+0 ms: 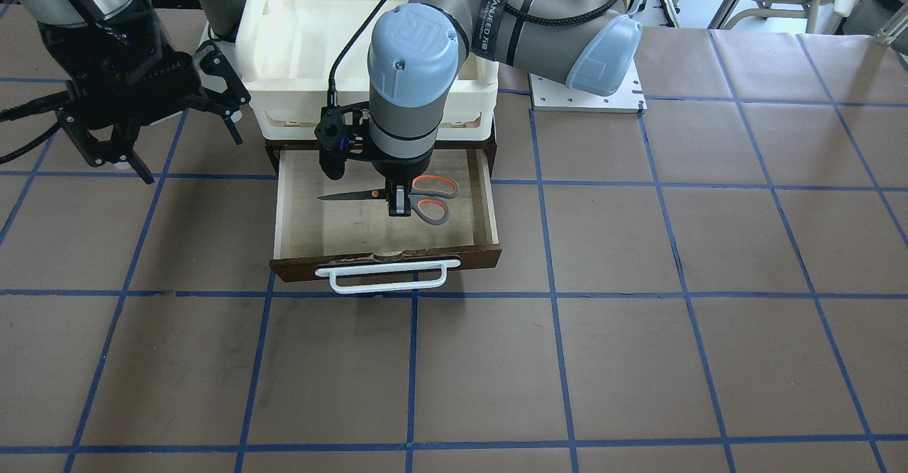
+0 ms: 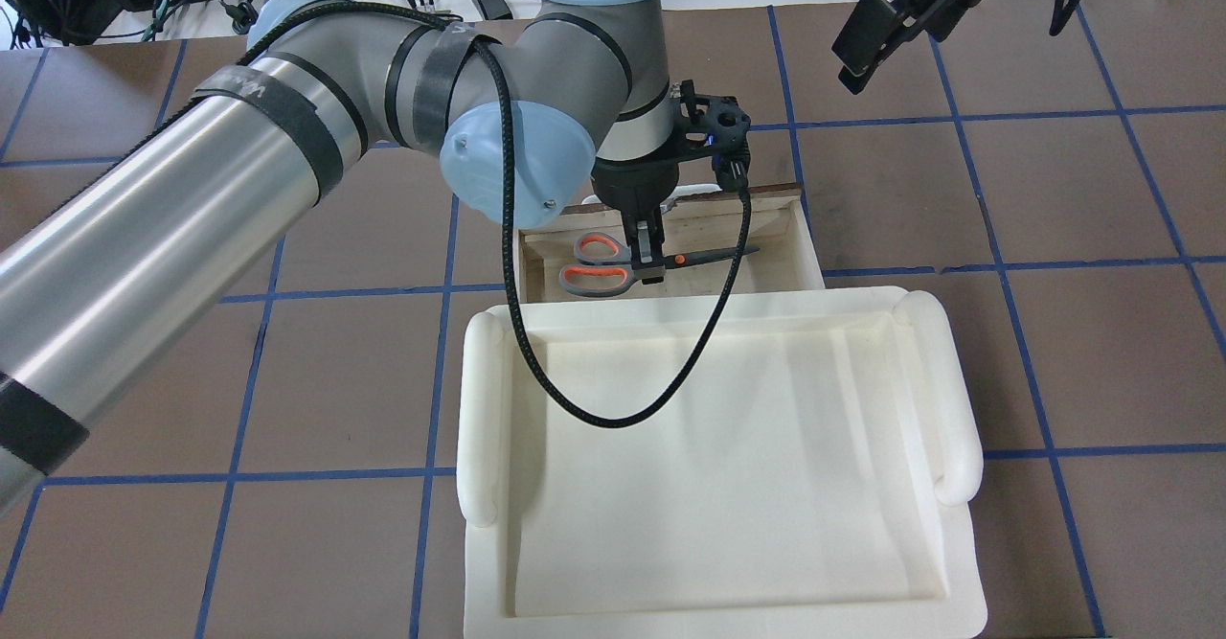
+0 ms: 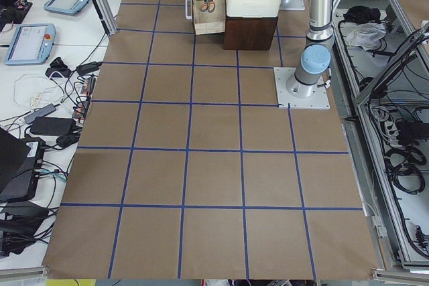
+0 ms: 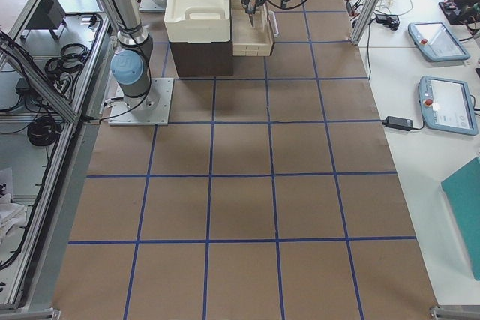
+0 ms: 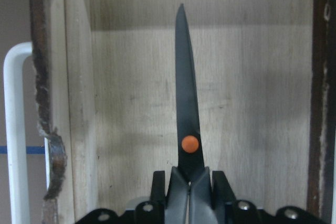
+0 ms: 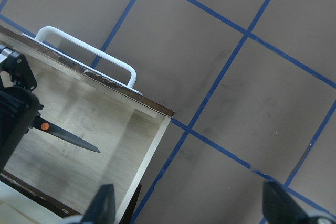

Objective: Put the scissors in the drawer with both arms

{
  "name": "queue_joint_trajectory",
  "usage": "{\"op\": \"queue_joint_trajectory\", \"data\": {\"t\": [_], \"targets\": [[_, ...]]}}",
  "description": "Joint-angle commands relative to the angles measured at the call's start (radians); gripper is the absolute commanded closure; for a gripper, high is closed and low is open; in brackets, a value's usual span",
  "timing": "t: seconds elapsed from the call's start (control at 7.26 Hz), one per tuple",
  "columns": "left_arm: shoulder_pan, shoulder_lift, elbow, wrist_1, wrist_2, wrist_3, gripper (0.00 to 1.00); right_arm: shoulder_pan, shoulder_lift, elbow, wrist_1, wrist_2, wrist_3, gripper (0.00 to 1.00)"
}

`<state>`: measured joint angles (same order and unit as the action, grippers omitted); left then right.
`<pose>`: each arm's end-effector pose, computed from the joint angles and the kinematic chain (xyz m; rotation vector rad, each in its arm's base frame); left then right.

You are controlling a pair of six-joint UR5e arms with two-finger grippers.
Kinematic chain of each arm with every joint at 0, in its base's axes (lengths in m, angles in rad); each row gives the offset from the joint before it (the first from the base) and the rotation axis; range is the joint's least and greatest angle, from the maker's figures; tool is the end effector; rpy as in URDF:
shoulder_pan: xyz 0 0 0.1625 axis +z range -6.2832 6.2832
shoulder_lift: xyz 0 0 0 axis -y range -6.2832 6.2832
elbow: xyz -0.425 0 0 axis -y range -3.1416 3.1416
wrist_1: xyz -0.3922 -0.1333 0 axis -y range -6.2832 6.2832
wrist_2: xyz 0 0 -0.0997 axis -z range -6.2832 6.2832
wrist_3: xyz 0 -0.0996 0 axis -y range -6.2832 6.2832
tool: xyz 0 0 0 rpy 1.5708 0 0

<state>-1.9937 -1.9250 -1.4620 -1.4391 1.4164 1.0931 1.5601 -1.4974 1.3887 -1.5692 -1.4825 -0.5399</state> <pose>-0.3882 -0.5005 0.3567 -2.0237 -2.1567 -0.0837 0.1364 -0.5323 0.5409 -0.8124 2.9705 -0.1958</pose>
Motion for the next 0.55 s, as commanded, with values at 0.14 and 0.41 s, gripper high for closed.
{"op": "queue_joint_trajectory", "data": {"t": [0.14, 0.41], "targets": [[-0.005, -0.008, 0.000, 0.000, -0.005, -0.036, 0.98, 0.001, -0.010, 0.015, 0.004, -0.012, 0.136, 0.00], [-0.010, -0.014, 0.000, 0.002, -0.005, -0.036, 0.97, 0.000, -0.012, 0.016, 0.012, -0.004, 0.143, 0.00]]}}
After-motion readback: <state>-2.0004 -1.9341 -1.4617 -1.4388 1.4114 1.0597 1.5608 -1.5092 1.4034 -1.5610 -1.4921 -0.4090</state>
